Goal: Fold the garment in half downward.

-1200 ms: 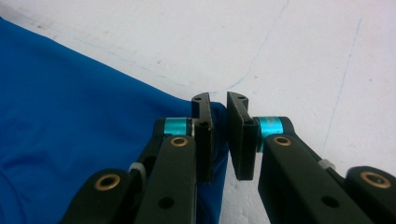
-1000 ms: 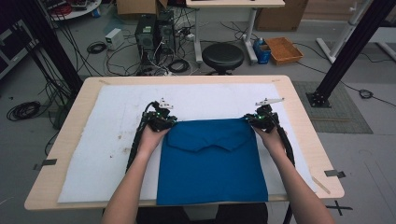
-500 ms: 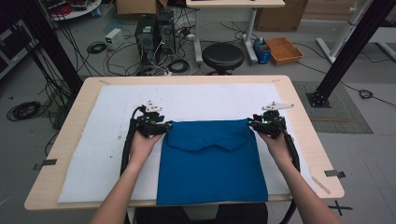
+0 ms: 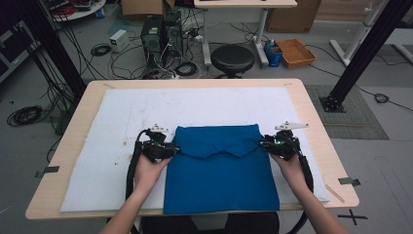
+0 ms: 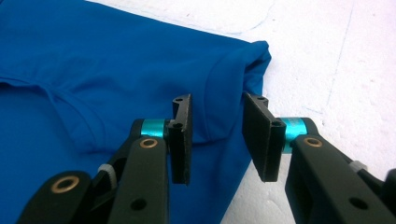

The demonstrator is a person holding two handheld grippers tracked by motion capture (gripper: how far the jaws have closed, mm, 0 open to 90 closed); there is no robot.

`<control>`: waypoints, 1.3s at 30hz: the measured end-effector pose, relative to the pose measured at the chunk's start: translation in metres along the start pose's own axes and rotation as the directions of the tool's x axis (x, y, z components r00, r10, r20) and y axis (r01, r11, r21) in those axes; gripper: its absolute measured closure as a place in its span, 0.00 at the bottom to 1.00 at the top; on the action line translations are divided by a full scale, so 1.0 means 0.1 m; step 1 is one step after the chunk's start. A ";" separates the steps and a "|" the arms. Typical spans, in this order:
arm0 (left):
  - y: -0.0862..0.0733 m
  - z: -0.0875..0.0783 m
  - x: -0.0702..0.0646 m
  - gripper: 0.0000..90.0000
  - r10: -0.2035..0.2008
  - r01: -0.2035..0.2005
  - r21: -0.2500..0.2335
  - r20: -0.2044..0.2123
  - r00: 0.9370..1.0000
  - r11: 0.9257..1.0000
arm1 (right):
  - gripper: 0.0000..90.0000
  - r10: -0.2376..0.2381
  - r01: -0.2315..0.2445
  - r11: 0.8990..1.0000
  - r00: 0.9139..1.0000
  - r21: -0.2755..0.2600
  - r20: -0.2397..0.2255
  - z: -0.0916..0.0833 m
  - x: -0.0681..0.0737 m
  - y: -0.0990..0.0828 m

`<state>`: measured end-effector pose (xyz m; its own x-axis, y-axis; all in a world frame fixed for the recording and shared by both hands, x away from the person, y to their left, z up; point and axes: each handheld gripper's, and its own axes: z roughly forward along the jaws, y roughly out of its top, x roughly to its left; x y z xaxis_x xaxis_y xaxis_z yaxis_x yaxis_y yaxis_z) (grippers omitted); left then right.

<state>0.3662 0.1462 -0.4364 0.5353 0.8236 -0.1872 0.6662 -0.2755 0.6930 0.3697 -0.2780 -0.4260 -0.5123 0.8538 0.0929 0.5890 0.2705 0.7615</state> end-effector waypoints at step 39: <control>0.00 -0.27 -0.12 0.95 0.075 -0.069 -0.085 0.066 0.995 0.994 | 0.99 -0.051 0.050 0.999 0.995 -0.008 -0.088 -0.19 0.09 -0.03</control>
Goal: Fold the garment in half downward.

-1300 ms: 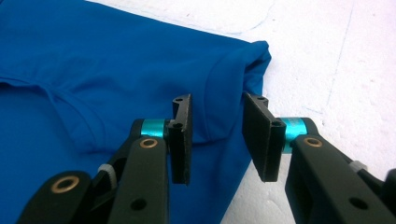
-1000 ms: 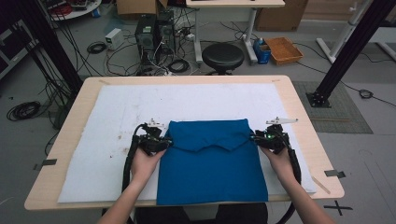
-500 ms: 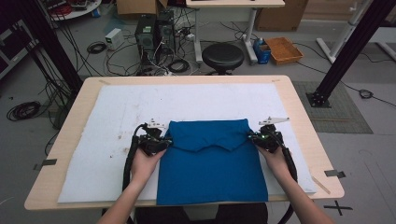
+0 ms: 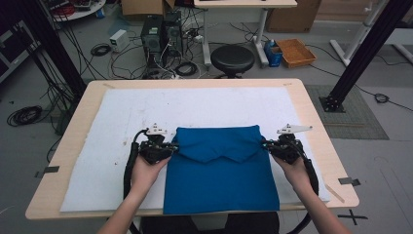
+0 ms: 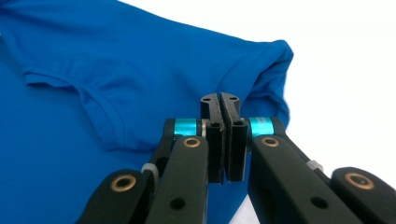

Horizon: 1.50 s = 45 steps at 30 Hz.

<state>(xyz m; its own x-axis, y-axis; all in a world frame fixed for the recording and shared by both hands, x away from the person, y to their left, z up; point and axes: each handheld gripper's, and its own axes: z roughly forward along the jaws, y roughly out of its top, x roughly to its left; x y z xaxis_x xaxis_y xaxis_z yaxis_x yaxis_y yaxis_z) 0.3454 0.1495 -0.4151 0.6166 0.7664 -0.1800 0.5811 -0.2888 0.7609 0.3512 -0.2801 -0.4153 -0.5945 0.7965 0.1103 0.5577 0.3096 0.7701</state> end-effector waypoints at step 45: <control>-0.58 -0.72 -0.63 0.95 0.044 -0.050 0.024 0.207 0.977 0.998 | 1.00 -0.151 0.151 0.988 0.982 -0.007 -0.111 -0.96 0.68 -0.60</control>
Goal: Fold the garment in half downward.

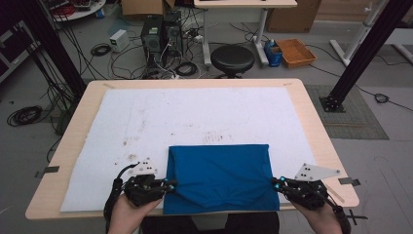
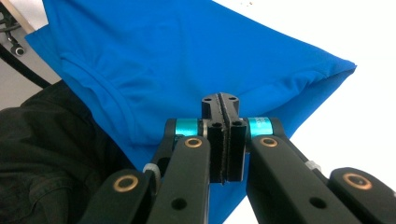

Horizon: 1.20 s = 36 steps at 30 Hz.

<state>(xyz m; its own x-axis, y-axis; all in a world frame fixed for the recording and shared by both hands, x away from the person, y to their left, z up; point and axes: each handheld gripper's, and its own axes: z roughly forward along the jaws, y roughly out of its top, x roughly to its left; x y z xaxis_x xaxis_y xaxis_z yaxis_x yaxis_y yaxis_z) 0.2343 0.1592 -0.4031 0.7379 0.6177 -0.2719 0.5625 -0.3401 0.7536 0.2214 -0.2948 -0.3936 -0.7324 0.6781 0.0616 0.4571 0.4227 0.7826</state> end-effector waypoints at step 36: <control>0.45 0.46 0.82 0.55 -0.092 0.075 -0.069 -0.294 0.952 0.995 | 0.68 0.186 -0.185 0.982 0.965 -0.022 0.184 0.64 -0.92 0.38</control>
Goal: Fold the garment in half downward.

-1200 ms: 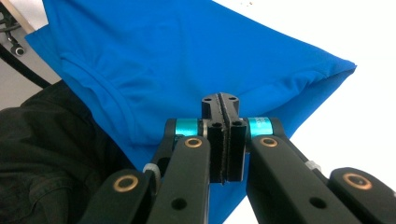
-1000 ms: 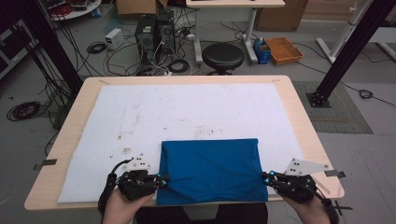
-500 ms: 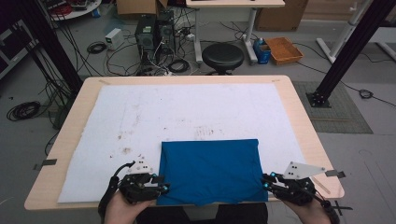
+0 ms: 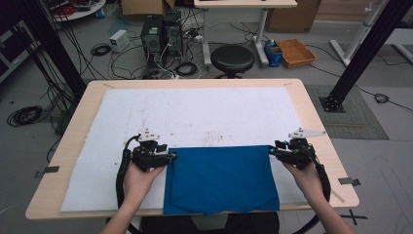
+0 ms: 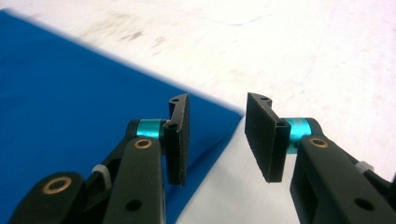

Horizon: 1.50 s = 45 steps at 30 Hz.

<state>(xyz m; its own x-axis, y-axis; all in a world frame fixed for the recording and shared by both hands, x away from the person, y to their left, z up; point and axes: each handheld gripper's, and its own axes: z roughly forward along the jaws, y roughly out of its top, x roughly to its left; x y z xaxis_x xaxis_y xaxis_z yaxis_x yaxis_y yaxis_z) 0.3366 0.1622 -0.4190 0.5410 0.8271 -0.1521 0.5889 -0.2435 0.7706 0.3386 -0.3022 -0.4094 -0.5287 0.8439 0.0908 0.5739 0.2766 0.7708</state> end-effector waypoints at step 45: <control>0.43 0.71 0.46 0.95 0.074 -0.068 0.058 -0.105 0.992 0.996 | 0.97 -0.017 0.013 0.997 0.999 0.071 0.046 0.87 -0.41 0.50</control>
<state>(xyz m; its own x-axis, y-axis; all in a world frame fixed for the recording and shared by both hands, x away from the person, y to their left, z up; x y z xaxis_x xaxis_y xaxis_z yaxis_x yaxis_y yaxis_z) 0.4292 0.1539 -0.4369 0.5168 0.8556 -0.0290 0.5844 -0.3278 0.7423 0.4431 -0.2832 -0.4292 -0.5086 0.8597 0.0486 0.6100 0.3198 0.7250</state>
